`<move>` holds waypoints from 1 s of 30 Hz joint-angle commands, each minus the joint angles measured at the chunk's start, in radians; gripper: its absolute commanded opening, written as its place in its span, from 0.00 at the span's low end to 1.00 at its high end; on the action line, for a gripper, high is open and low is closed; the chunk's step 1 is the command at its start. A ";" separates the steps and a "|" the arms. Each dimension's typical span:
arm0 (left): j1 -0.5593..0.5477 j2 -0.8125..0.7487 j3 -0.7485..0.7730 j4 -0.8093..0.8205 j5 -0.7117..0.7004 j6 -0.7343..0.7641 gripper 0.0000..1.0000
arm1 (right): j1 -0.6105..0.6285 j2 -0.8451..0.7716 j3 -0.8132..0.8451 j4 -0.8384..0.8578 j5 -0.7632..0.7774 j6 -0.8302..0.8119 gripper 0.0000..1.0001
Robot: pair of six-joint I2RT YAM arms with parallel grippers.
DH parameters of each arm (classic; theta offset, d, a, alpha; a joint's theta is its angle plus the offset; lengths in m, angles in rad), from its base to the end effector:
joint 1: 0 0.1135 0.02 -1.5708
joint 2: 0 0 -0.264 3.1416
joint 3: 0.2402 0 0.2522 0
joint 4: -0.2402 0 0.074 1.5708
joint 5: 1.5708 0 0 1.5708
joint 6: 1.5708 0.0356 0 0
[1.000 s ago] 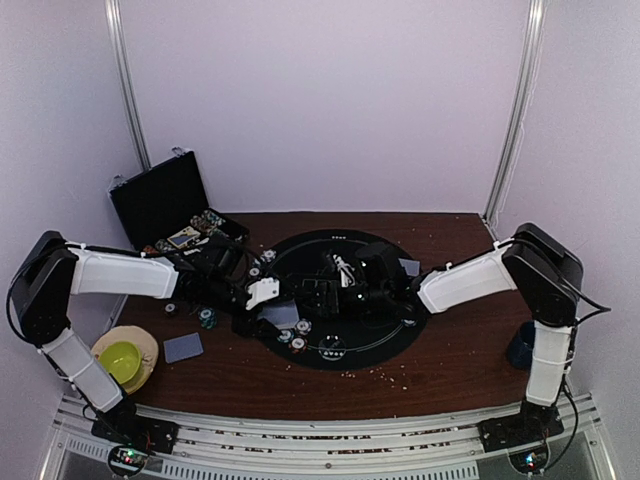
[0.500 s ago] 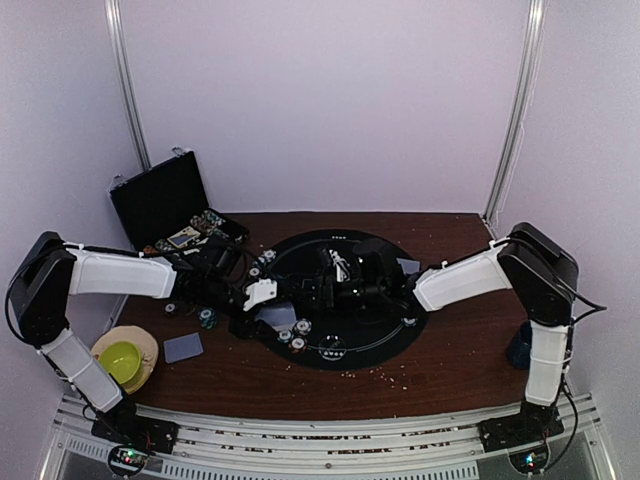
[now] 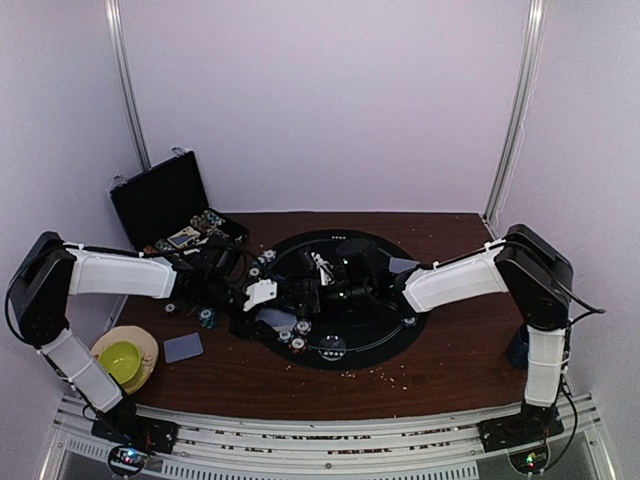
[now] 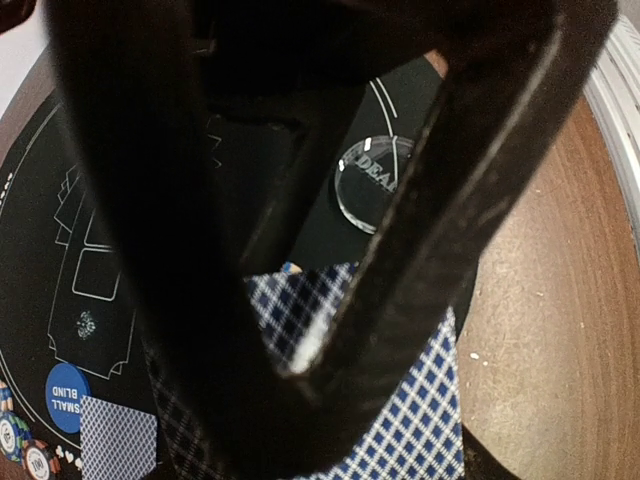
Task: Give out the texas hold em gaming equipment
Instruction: Pick up the poker card from the face-down deck piles.
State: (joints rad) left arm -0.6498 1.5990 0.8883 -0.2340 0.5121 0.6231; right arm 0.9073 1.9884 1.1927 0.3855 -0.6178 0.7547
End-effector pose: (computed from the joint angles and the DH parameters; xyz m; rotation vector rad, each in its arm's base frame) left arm 0.2393 -0.2037 0.1780 1.6229 1.8466 -0.6518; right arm 0.2522 0.3561 0.1807 -0.6468 2.2280 1.5881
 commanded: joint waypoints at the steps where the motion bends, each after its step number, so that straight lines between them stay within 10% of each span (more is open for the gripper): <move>1: -0.006 -0.014 0.000 0.030 0.015 0.010 0.52 | 0.007 0.031 0.025 -0.068 0.039 -0.034 0.51; 16: -0.006 -0.004 0.002 0.030 0.007 0.009 0.52 | 0.006 -0.020 0.003 -0.183 0.091 -0.087 0.24; 30: -0.006 -0.004 0.005 0.030 0.006 0.005 0.52 | -0.003 -0.062 -0.033 -0.212 0.127 -0.105 0.20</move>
State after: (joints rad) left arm -0.6556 1.5993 0.8883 -0.2413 0.4969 0.6231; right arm 0.9123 1.9411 1.1755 0.2199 -0.5293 0.6750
